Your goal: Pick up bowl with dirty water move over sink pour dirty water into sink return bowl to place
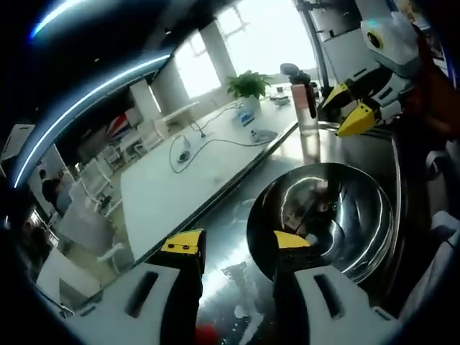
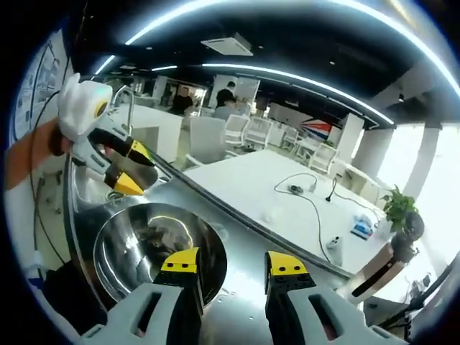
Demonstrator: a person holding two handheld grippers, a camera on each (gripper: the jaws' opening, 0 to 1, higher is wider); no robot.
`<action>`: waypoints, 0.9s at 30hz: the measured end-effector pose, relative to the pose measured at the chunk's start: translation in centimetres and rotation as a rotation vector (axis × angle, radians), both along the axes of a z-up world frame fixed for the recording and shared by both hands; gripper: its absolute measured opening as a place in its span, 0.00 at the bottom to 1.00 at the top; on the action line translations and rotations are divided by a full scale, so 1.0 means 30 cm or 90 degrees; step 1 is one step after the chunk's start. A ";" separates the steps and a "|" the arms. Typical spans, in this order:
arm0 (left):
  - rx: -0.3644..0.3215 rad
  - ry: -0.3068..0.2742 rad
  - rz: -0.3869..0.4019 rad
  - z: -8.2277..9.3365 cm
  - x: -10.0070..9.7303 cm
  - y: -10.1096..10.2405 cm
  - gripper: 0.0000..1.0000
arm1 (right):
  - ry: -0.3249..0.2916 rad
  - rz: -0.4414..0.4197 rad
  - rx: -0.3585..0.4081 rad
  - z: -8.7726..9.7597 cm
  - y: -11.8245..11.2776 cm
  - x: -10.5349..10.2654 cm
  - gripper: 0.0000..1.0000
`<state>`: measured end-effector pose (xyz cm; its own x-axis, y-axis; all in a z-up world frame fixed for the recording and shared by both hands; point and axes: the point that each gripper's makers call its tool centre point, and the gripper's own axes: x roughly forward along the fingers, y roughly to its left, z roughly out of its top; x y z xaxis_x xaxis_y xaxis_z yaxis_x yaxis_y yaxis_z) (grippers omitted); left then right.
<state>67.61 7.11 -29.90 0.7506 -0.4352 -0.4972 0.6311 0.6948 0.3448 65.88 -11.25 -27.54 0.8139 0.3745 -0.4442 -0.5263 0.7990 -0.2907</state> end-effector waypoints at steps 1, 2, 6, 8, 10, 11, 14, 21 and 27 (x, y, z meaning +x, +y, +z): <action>0.001 0.002 0.000 -0.003 0.000 -0.001 0.33 | 0.004 0.002 -0.011 -0.009 0.002 0.002 0.29; 0.005 0.009 0.001 -0.011 -0.001 -0.001 0.33 | 0.010 0.008 -0.040 -0.026 0.000 0.002 0.29; 0.015 0.026 0.006 -0.044 0.017 0.000 0.32 | 0.016 0.012 -0.077 -0.055 0.011 -0.026 0.29; 0.021 0.035 0.008 -0.065 0.026 0.013 0.32 | 0.032 0.015 -0.085 -0.077 0.015 -0.026 0.29; 0.030 0.045 0.012 -0.081 0.019 0.017 0.32 | 0.045 0.018 -0.090 -0.092 0.019 -0.024 0.29; 0.034 0.052 0.013 -0.088 0.020 0.018 0.32 | 0.054 0.019 -0.089 -0.097 0.023 -0.024 0.29; 0.030 0.088 0.018 -0.108 0.013 0.023 0.31 | 0.081 0.030 -0.122 -0.119 0.024 -0.028 0.29; 0.033 0.102 0.010 -0.104 0.025 0.002 0.31 | 0.150 0.040 -0.126 -0.167 0.045 0.004 0.30; 0.042 0.126 0.013 -0.141 0.026 -0.028 0.31 | 0.183 0.041 -0.164 -0.209 0.044 0.029 0.30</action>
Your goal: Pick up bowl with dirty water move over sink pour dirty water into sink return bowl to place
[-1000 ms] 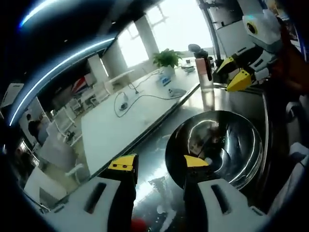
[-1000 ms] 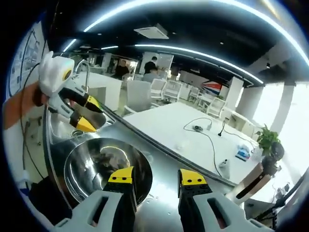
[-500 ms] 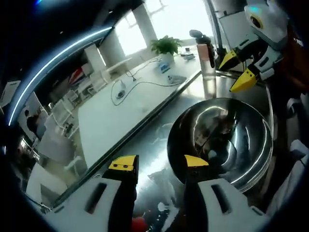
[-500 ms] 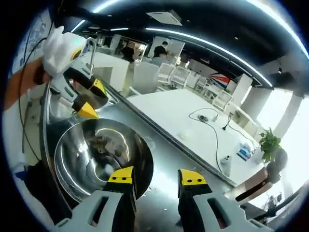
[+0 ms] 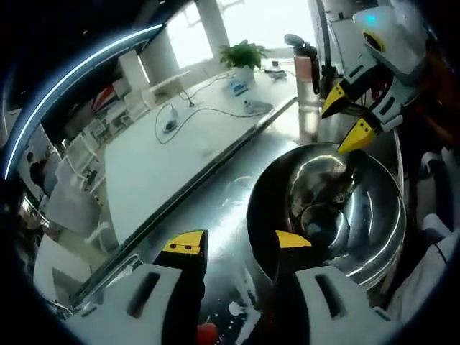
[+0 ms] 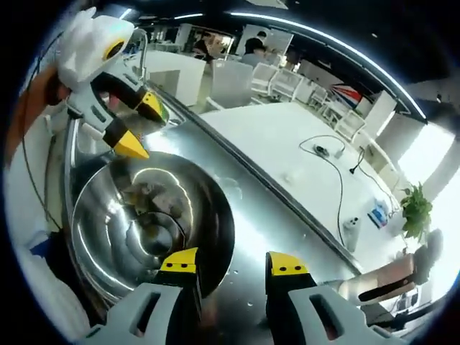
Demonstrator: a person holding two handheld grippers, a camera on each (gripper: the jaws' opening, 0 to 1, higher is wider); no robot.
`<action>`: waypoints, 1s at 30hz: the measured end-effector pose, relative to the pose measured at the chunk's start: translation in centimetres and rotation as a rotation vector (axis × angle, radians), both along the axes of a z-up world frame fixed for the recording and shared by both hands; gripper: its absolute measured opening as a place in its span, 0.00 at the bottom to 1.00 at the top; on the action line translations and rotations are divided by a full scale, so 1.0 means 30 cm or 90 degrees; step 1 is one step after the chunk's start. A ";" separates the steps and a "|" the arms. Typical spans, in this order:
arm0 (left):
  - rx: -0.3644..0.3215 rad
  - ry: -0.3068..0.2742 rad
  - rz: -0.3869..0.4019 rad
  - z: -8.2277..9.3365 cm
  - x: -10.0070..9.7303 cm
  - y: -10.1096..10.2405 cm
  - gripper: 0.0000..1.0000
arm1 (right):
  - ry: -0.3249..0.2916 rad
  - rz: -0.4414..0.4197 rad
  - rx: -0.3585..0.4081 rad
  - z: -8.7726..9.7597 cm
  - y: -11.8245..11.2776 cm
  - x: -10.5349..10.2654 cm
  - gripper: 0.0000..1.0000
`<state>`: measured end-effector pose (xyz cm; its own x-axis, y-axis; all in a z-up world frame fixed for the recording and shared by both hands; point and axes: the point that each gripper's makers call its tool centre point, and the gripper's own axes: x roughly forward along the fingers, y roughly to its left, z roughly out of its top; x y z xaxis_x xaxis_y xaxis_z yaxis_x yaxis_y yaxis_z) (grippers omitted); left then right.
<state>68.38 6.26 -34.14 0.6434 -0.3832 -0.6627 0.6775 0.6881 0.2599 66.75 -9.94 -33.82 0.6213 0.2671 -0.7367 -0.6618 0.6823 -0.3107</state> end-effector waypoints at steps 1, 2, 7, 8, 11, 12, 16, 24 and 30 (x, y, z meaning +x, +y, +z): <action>0.007 0.002 -0.001 -0.010 0.000 -0.003 0.31 | 0.010 0.001 -0.005 -0.009 -0.001 0.007 0.30; 0.009 0.005 -0.002 -0.007 0.019 -0.014 0.31 | 0.015 0.001 -0.008 -0.014 0.000 0.029 0.30; 0.019 0.013 -0.003 -0.015 0.035 -0.011 0.31 | 0.042 -0.013 0.012 -0.019 -0.011 0.049 0.29; 0.022 0.015 -0.002 -0.018 0.039 -0.010 0.30 | 0.052 -0.013 0.011 -0.025 -0.013 0.050 0.29; 0.029 0.026 -0.006 -0.022 0.045 -0.014 0.30 | 0.069 -0.014 0.008 -0.032 -0.018 0.061 0.28; 0.032 0.035 -0.008 -0.025 0.043 -0.016 0.29 | 0.077 -0.015 0.009 -0.033 -0.018 0.065 0.28; 0.041 0.064 -0.021 -0.038 0.040 -0.032 0.29 | 0.115 0.003 0.006 -0.049 0.006 0.055 0.28; 0.039 0.096 -0.040 -0.059 0.048 -0.061 0.29 | 0.153 0.014 -0.025 -0.099 0.012 0.054 0.27; 0.066 0.113 -0.052 -0.081 0.044 -0.056 0.29 | 0.176 0.010 -0.021 -0.122 0.011 0.060 0.25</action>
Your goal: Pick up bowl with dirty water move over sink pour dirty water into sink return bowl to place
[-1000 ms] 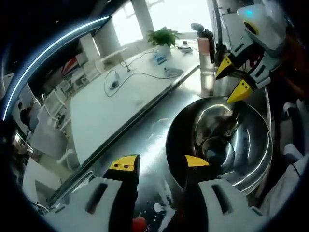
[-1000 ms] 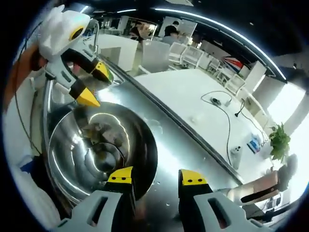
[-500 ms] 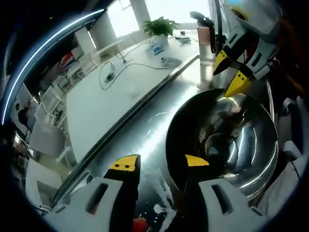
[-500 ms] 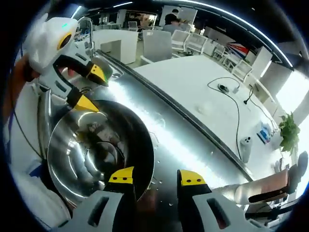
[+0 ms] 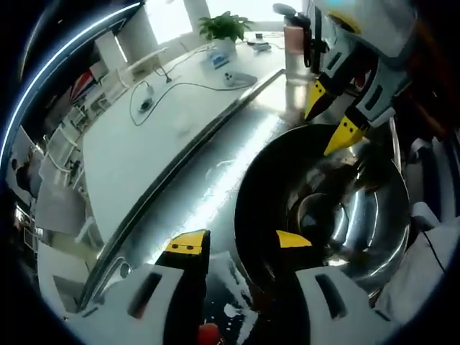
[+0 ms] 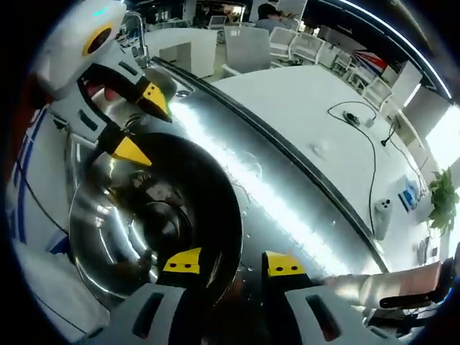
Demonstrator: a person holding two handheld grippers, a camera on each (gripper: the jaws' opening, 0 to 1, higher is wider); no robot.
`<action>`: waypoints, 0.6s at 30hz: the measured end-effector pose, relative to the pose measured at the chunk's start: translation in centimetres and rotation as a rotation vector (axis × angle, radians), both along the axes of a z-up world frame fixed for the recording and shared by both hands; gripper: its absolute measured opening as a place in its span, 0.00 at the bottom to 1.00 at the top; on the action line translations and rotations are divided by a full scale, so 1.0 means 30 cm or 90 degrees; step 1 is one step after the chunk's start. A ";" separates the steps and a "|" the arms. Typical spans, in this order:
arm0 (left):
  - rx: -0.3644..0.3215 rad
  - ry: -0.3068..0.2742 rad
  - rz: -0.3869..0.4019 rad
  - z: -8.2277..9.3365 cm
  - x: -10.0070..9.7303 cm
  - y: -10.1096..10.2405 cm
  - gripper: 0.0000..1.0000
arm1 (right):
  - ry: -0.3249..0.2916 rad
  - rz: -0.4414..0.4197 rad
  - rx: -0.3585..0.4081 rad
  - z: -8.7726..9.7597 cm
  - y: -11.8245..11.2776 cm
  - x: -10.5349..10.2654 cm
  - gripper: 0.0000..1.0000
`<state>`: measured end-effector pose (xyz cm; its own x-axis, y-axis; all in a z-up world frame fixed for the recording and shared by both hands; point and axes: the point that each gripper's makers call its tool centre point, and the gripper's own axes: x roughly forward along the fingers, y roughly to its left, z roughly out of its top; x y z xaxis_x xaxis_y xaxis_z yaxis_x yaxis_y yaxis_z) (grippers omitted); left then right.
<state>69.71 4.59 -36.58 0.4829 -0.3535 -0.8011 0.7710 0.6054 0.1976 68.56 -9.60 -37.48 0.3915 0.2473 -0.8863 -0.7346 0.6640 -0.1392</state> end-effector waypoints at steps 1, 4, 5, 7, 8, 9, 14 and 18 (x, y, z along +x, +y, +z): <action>0.004 0.000 -0.001 0.000 0.002 0.002 0.28 | 0.003 0.001 -0.002 0.000 -0.001 0.000 0.25; 0.008 -0.001 -0.003 0.004 0.008 0.003 0.28 | 0.003 0.001 0.000 0.003 -0.001 0.002 0.25; 0.007 -0.001 -0.004 0.005 0.009 0.002 0.28 | 0.004 0.002 -0.002 0.002 -0.002 0.002 0.24; 0.004 -0.001 -0.005 0.006 0.010 -0.002 0.28 | 0.007 0.001 -0.005 -0.002 -0.005 0.000 0.24; 0.005 0.000 -0.007 0.004 0.007 -0.005 0.28 | 0.009 0.003 -0.005 -0.006 -0.006 -0.002 0.24; 0.008 0.001 -0.009 0.002 0.006 -0.006 0.28 | 0.012 0.002 -0.006 -0.011 -0.008 -0.002 0.24; 0.018 0.010 -0.005 -0.010 0.005 0.000 0.25 | 0.019 -0.008 -0.003 -0.016 -0.014 -0.003 0.18; 0.022 0.012 -0.003 -0.017 0.009 0.005 0.24 | 0.028 -0.009 0.003 -0.022 -0.013 -0.007 0.17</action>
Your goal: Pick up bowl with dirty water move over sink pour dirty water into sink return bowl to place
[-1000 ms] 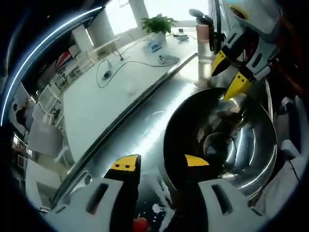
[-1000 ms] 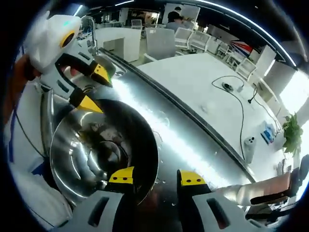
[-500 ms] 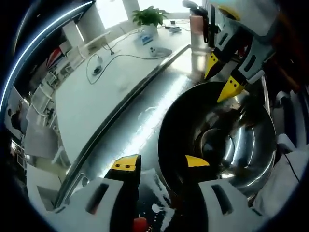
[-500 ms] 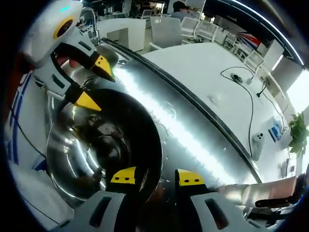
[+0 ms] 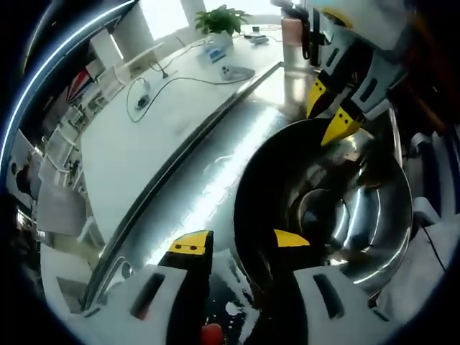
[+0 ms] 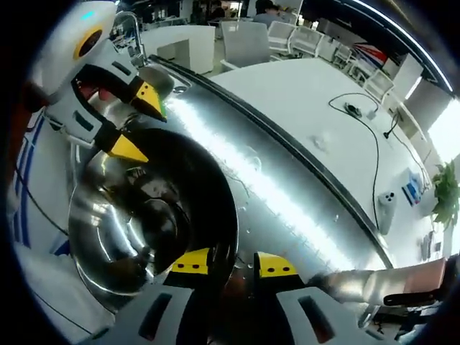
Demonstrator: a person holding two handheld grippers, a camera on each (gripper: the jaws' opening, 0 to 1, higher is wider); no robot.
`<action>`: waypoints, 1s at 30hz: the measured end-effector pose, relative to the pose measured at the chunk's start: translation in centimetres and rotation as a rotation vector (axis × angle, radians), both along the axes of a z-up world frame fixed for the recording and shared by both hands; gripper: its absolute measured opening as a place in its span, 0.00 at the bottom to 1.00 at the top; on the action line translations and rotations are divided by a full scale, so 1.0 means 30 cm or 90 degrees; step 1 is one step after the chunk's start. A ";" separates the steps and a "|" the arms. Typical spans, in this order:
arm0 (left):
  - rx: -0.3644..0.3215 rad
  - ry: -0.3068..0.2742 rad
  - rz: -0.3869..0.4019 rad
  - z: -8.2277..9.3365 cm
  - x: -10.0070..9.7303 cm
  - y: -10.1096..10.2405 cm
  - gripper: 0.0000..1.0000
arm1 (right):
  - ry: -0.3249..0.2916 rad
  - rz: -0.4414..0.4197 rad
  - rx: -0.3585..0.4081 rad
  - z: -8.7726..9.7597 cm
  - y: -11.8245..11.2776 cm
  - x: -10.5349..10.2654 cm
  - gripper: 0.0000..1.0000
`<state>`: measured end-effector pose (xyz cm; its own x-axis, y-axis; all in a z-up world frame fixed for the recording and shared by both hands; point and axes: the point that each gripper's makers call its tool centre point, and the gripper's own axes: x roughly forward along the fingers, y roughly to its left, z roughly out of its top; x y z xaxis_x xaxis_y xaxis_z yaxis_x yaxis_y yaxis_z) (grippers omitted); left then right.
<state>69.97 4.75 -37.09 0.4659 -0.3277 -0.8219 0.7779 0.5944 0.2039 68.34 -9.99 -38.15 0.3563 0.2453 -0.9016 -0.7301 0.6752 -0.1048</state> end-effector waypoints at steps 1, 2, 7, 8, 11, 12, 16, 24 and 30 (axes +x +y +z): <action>0.000 0.000 0.002 0.000 0.002 0.002 0.23 | 0.004 -0.001 0.005 -0.003 0.004 -0.002 0.17; -0.002 0.001 0.005 -0.001 0.004 0.003 0.22 | 0.006 -0.001 0.007 -0.007 0.006 -0.003 0.17; 0.001 0.010 0.008 -0.022 0.004 0.004 0.21 | 0.012 0.001 0.009 -0.020 0.017 -0.003 0.16; 0.003 0.014 0.008 -0.029 0.001 0.004 0.20 | 0.013 0.000 0.009 -0.023 0.019 -0.002 0.16; 0.009 0.019 0.008 -0.043 -0.004 0.004 0.19 | 0.017 -0.001 0.013 -0.033 0.023 -0.004 0.15; 0.009 0.021 0.007 -0.043 -0.006 0.004 0.17 | 0.018 -0.004 0.015 -0.036 0.023 -0.003 0.15; 0.009 0.020 0.014 -0.040 -0.002 0.002 0.16 | 0.021 -0.008 0.014 -0.035 0.017 -0.004 0.12; 0.018 0.022 0.007 -0.040 -0.009 -0.008 0.12 | 0.019 -0.018 0.017 -0.020 0.001 0.000 0.08; 0.039 0.019 0.013 -0.037 -0.007 0.004 0.09 | 0.023 -0.021 0.020 -0.022 0.003 -0.004 0.05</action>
